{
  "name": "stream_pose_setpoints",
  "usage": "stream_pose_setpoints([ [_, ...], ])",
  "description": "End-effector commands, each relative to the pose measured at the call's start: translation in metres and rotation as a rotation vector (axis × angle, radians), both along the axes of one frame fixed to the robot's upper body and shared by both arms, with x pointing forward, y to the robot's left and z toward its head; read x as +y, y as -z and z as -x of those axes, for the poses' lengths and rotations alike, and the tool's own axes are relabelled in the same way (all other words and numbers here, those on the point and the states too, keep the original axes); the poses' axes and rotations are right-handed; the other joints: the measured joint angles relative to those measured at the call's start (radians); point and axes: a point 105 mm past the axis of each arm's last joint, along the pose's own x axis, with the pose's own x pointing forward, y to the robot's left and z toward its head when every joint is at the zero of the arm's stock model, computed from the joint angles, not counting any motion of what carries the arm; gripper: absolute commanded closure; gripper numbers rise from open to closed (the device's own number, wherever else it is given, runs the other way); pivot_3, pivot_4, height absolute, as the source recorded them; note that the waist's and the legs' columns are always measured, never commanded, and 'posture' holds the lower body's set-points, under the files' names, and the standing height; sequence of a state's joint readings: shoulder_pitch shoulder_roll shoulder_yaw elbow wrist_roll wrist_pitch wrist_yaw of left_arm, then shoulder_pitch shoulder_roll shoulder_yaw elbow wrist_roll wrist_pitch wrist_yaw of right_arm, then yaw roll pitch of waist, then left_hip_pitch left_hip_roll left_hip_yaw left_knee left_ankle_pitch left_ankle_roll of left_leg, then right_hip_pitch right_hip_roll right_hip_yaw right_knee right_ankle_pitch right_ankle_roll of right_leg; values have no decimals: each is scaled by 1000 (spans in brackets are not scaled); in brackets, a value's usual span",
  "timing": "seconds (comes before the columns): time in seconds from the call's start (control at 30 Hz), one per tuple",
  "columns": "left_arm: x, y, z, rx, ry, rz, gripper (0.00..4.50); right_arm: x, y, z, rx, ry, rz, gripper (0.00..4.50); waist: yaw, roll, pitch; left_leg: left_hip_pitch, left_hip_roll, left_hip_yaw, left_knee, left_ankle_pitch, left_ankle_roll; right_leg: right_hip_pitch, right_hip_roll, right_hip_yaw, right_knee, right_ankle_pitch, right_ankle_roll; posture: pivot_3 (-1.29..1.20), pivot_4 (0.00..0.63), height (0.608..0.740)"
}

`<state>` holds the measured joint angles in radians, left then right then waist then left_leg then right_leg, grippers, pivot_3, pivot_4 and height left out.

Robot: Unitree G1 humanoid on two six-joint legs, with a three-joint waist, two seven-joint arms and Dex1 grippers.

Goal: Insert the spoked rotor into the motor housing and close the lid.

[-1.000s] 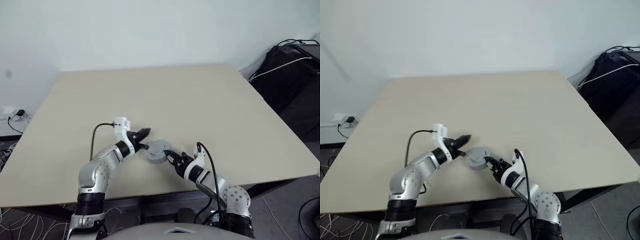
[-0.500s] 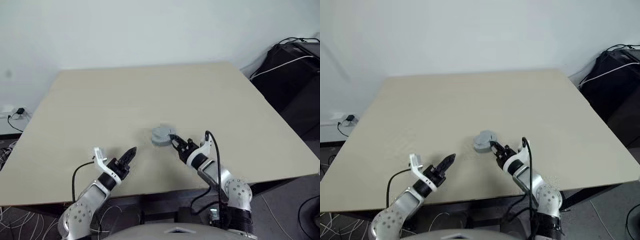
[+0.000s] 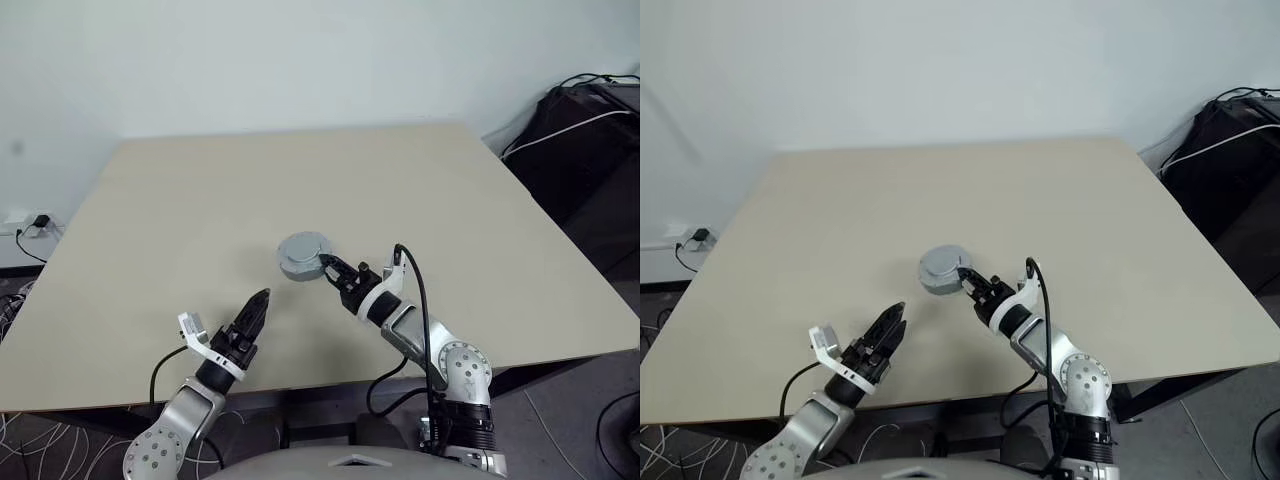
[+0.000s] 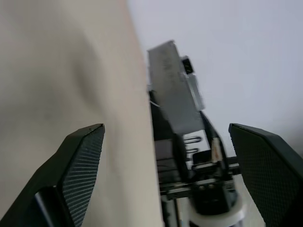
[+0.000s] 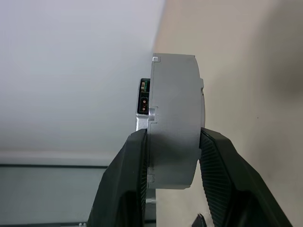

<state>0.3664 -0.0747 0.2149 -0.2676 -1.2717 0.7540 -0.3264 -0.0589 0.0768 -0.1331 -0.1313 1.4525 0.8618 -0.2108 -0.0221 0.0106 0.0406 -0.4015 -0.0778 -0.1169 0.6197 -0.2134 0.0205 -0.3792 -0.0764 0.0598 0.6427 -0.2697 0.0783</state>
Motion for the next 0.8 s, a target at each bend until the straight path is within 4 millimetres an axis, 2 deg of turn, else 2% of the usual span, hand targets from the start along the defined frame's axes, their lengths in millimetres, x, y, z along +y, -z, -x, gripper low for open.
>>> stream_pose_setpoints([
  [0.03,-14,-16,-7,-53,-42,167,29,14,-30,7,-101,-60,-84,3232,0,0,0,0,0,0,0,0,0,0,0,0,0,0,0,0,0,740],
  [0.37,-22,-20,-8,-56,-4,213,29,28,-26,26,-77,-163,-87,3232,0,0,0,0,0,0,0,0,0,0,0,0,0,-2,3,0,0,740],
  [0.8,-23,-25,-9,-83,-27,220,29,27,-27,43,-68,-241,-96,3232,1,-1,0,-1,0,0,0,0,0,0,0,0,0,-2,3,0,0,740],
])
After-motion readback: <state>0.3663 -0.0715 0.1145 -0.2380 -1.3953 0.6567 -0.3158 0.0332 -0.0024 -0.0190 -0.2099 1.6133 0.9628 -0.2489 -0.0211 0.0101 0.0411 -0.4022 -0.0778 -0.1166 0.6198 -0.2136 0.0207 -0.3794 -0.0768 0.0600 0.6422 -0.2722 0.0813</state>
